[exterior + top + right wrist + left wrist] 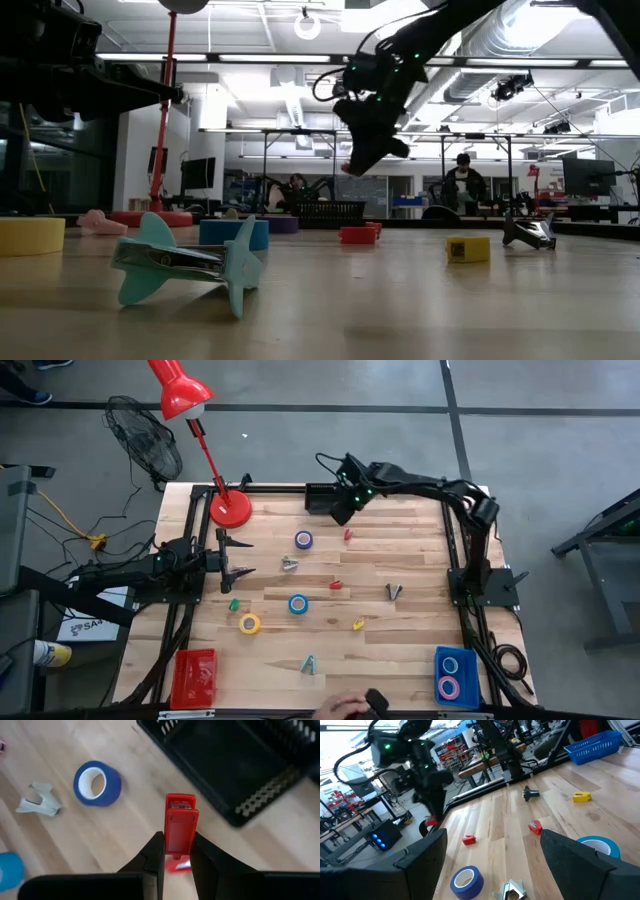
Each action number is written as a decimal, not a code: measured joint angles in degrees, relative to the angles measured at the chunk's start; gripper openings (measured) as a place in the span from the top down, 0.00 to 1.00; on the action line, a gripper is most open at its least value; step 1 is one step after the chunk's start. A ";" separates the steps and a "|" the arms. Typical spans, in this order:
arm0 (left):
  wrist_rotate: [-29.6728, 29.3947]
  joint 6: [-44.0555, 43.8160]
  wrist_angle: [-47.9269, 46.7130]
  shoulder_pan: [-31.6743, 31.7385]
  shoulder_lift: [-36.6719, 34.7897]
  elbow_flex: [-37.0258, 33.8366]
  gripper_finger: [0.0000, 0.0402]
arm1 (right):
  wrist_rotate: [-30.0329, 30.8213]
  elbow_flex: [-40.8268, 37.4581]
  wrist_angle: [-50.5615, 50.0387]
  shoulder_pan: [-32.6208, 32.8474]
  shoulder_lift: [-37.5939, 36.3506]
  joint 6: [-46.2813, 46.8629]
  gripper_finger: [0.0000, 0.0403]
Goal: Pick and place Stapler, Stapler remover, tape
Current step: Put the right red stapler into the black basket, then put the top red stapler into the black basket
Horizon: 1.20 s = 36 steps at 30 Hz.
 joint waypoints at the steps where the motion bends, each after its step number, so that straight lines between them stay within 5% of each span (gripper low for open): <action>1: 0.00 0.00 -0.01 0.00 0.00 0.00 0.21 | 0.02 1.04 0.01 -0.25 0.84 -1.39 0.86; 10: 0.00 0.00 -0.01 -0.01 -0.01 0.00 0.21 | 1.31 8.41 -0.13 -1.85 7.80 -9.87 0.86; 21: 0.00 0.00 -0.02 0.00 0.00 0.00 0.21 | -0.18 13.74 -0.66 -3.38 13.98 2.98 0.79; 36: 0.00 0.00 -0.01 -0.01 -0.01 0.00 0.21 | 1.46 13.74 -2.98 -3.74 12.60 5.45 0.61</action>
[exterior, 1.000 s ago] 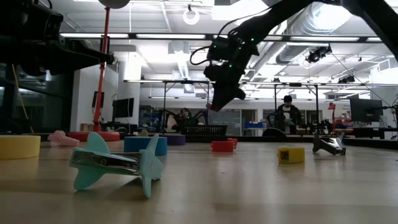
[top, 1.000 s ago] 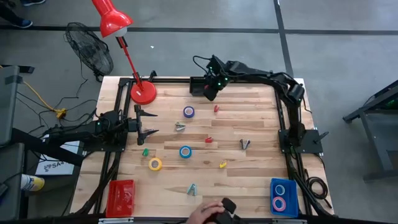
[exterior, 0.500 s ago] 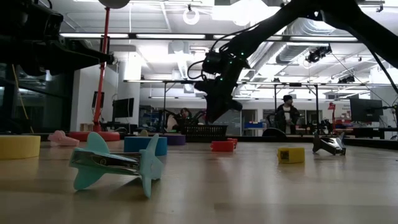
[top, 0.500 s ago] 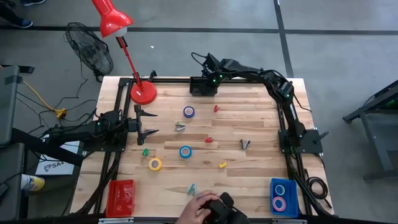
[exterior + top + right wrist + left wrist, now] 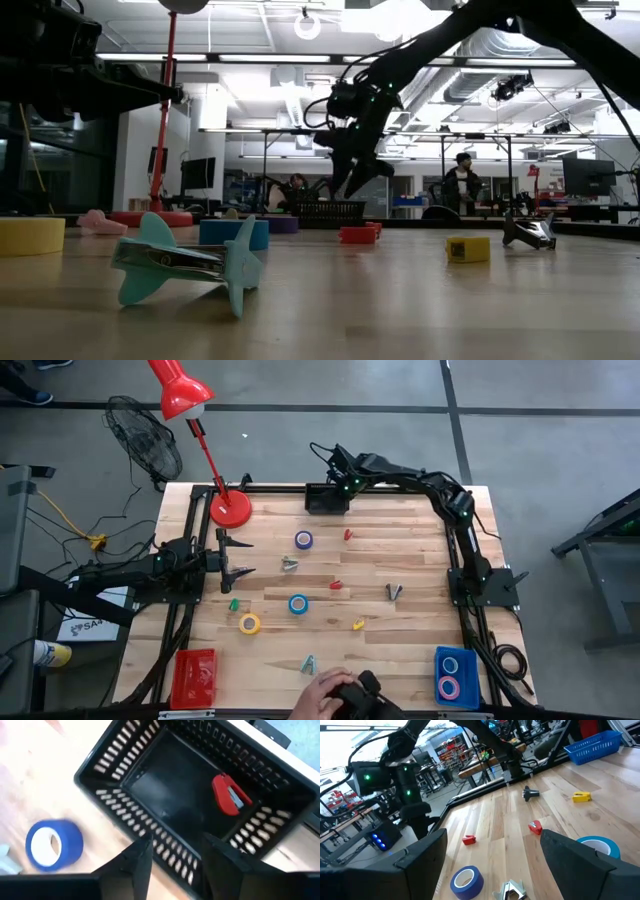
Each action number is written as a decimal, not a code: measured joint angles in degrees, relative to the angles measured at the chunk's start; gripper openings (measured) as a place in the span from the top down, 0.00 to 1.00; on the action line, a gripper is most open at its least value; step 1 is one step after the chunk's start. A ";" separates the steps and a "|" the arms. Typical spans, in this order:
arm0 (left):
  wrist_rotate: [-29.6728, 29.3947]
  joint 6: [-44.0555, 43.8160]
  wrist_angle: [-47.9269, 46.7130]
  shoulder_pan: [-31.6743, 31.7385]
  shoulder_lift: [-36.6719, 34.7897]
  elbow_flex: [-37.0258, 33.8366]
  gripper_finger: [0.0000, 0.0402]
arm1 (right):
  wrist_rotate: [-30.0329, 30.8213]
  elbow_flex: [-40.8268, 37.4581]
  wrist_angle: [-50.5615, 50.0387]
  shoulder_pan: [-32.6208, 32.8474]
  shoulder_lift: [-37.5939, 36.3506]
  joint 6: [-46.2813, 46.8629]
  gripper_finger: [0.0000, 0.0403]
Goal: Pick and place Stapler, Stapler remover, tape
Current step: Put the top red stapler into the black basket
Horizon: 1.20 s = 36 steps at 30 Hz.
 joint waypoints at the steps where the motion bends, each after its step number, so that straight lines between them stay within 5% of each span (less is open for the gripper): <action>1: 0.00 0.00 0.00 -0.01 0.00 0.00 0.21 | -0.01 0.00 -1.04 0.14 -0.88 -0.59 0.60; 6: 0.00 -0.01 -0.01 -0.01 0.01 0.00 0.21 | -0.08 0.04 -8.93 1.68 -4.93 -14.21 0.57; 14: 0.00 0.02 0.00 0.01 0.01 0.00 0.21 | -0.28 0.00 -20.49 4.21 -6.80 -55.71 0.57; 21: 0.00 0.01 -0.01 0.00 0.01 0.00 0.21 | -0.68 -3.56 -19.00 5.22 -6.80 -79.33 0.57; 36: 0.00 0.00 -0.01 0.01 0.00 0.00 0.21 | 5.37 -17.86 -1.98 8.03 -6.77 -94.47 0.57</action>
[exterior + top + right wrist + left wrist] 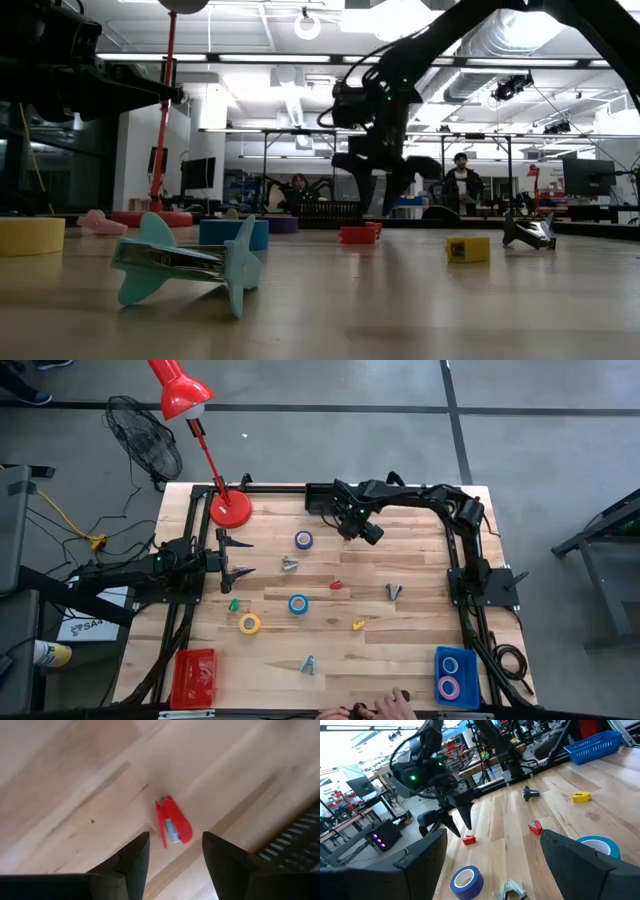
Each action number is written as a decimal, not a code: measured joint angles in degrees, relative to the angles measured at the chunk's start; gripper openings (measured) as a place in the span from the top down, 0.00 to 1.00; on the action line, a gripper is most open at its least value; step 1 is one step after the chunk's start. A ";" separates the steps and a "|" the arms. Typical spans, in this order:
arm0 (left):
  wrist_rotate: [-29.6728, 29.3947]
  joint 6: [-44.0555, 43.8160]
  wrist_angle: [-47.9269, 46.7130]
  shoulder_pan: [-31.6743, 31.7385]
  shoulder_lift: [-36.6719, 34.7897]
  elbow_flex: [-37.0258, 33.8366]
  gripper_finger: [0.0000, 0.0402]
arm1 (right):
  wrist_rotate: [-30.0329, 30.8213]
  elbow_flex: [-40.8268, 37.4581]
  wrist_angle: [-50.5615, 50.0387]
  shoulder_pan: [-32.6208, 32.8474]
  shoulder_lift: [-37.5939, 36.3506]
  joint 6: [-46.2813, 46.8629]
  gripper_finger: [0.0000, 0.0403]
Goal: Pick and place Stapler, Stapler remover, tape
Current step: Put the top red stapler into the black basket
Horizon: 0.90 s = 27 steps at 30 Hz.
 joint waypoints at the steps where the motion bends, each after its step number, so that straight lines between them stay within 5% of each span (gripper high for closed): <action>1: 0.00 -0.01 0.02 -0.02 0.01 0.00 0.21 | 0.22 -0.45 0.40 0.00 0.00 -1.41 0.57; 27: 0.00 0.00 0.01 -0.01 0.01 0.00 0.21 | -0.45 -1.09 4.84 -0.36 2.88 -7.41 0.58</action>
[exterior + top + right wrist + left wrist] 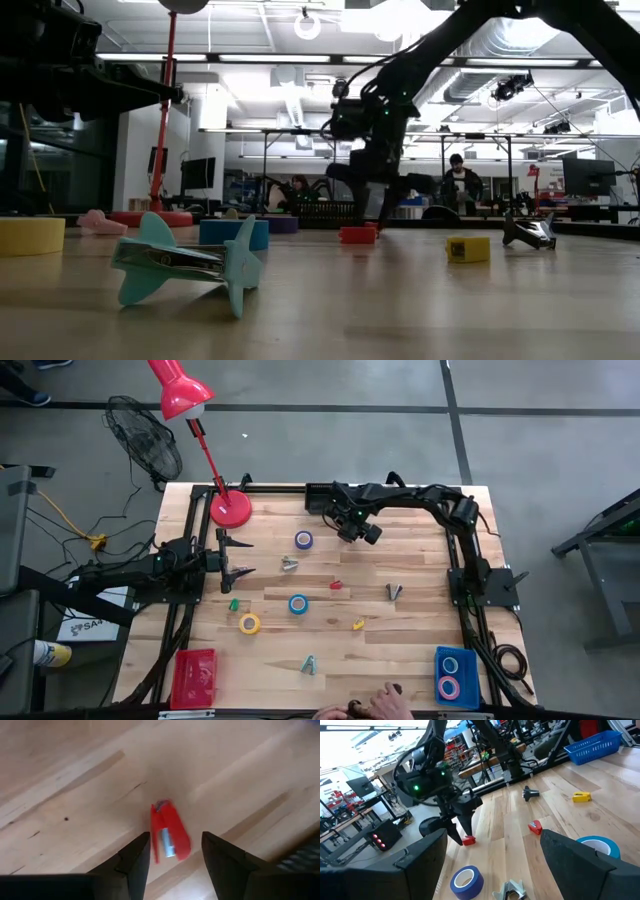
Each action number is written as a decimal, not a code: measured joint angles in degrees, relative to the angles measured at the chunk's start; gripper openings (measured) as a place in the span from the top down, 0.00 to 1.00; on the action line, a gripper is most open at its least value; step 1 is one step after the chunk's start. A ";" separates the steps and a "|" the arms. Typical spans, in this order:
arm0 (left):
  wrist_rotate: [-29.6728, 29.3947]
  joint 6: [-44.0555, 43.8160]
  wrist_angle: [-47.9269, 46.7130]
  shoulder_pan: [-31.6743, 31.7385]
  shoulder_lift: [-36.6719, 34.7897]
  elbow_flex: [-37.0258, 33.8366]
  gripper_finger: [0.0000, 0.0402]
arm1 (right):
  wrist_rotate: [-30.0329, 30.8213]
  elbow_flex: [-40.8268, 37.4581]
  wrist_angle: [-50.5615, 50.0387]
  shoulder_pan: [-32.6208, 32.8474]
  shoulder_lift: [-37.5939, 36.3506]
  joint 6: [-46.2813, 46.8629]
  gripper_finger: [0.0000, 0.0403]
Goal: Pick and place Stapler, Stapler remover, tape
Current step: Put the top red stapler into the black basket
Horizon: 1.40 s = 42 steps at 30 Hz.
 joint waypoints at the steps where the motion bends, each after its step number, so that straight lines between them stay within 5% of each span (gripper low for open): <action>1: 0.00 0.00 -0.01 0.00 -0.02 0.00 0.21 | 0.19 0.00 -0.05 -0.01 0.13 0.34 0.58; 11: 0.00 -0.01 0.00 0.01 -0.02 0.00 0.21 | -0.25 0.07 -1.75 -0.01 0.31 4.63 0.60; 20: 0.00 -0.01 0.01 0.01 0.00 0.00 0.21 | -0.31 0.07 -4.98 -0.06 0.31 11.81 0.75; 27: 0.00 0.01 -0.01 0.01 0.00 0.00 0.21 | -0.73 0.07 -6.22 0.21 0.31 23.85 0.88; 42: 0.00 0.00 0.01 0.01 -0.02 0.00 0.21 | 3.00 10.96 -9.57 -0.17 -3.01 54.90 0.88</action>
